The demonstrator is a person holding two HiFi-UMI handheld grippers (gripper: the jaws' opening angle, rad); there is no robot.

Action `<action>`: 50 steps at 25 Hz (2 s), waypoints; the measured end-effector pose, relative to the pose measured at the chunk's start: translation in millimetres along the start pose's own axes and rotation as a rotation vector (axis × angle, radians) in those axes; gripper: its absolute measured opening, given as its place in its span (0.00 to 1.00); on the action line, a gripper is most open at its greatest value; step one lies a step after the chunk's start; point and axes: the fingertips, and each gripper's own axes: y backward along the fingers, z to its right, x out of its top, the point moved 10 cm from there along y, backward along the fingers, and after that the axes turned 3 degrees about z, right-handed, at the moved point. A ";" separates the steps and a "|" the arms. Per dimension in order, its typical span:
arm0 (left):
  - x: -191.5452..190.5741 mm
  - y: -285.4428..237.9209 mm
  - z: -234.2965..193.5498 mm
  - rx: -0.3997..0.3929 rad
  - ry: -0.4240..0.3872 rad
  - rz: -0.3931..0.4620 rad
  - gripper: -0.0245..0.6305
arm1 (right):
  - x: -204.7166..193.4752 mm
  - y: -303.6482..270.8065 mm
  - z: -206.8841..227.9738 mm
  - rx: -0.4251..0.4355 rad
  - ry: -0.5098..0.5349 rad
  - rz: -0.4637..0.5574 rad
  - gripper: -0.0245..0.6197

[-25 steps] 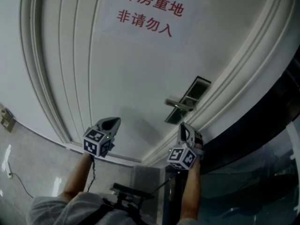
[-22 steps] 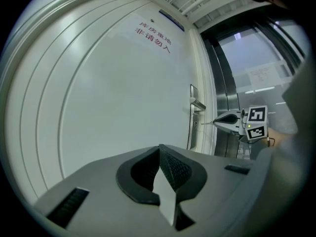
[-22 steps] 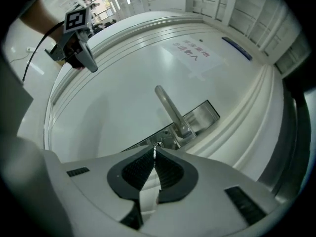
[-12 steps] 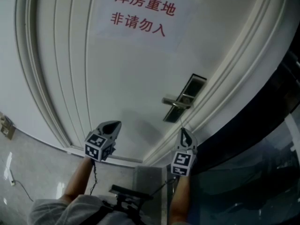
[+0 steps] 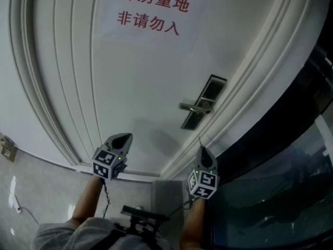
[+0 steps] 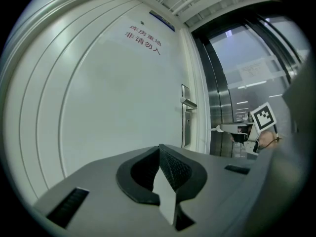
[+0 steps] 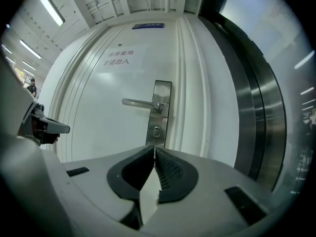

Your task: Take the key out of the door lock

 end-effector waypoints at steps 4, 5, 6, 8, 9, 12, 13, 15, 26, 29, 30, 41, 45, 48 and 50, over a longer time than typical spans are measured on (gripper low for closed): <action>-1.7 8.6 1.3 -0.008 -0.010 -0.008 0.03 | -3.4 17.1 -5.8 -0.018 -0.055 -0.015 0.07; -1.2 11.2 1.6 -0.011 -0.007 -0.005 0.03 | -3.9 21.3 -8.2 -0.020 -0.059 -0.020 0.07; -0.2 14.0 2.1 -0.014 -0.006 -0.001 0.03 | -4.2 25.6 -10.8 -0.022 -0.060 -0.024 0.07; 1.1 19.3 3.3 -0.022 -0.011 0.008 0.03 | -5.7 34.0 -15.7 -0.027 -0.059 -0.026 0.07; 1.0 21.9 4.0 -0.026 -0.014 0.011 0.03 | -7.0 38.1 -18.2 -0.028 -0.060 -0.027 0.07; -0.5 31.2 6.1 -0.035 -0.011 0.015 0.03 | -9.5 50.3 -27.4 -0.026 -0.062 -0.031 0.07; -0.8 34.8 7.2 -0.037 -0.011 0.015 0.03 | -9.7 54.6 -30.6 -0.025 -0.061 -0.033 0.07; -1.1 41.8 9.0 -0.038 -0.017 0.017 0.03 | -9.6 62.3 -36.7 -0.021 -0.062 -0.034 0.07; -3.9 83.3 7.1 -0.034 -0.027 0.026 0.03 | -11.8 101.8 -69.0 -0.010 -0.085 -0.017 0.07; -5.2 93.0 8.8 -0.043 -0.029 0.027 0.03 | -13.4 114.5 -75.2 -0.022 -0.090 -0.014 0.07; -5.7 96.1 10.0 -0.047 -0.030 0.027 0.03 | -13.6 118.8 -76.8 -0.024 -0.092 -0.013 0.07; -7.0 115.0 16.4 -0.067 -0.040 0.033 0.03 | -14.3 138.3 -90.5 -0.010 -0.075 -0.018 0.07; -5.7 115.8 12.7 -0.062 -0.037 0.037 0.03 | -12.4 135.8 -93.6 -0.006 -0.069 -0.016 0.07; -4.5 115.4 10.8 -0.061 -0.036 0.040 0.03 | -11.1 134.2 -95.4 0.001 -0.071 -0.014 0.07; -4.2 114.9 10.0 -0.061 -0.036 0.041 0.03 | -9.9 133.8 -96.4 0.005 -0.070 -0.012 0.07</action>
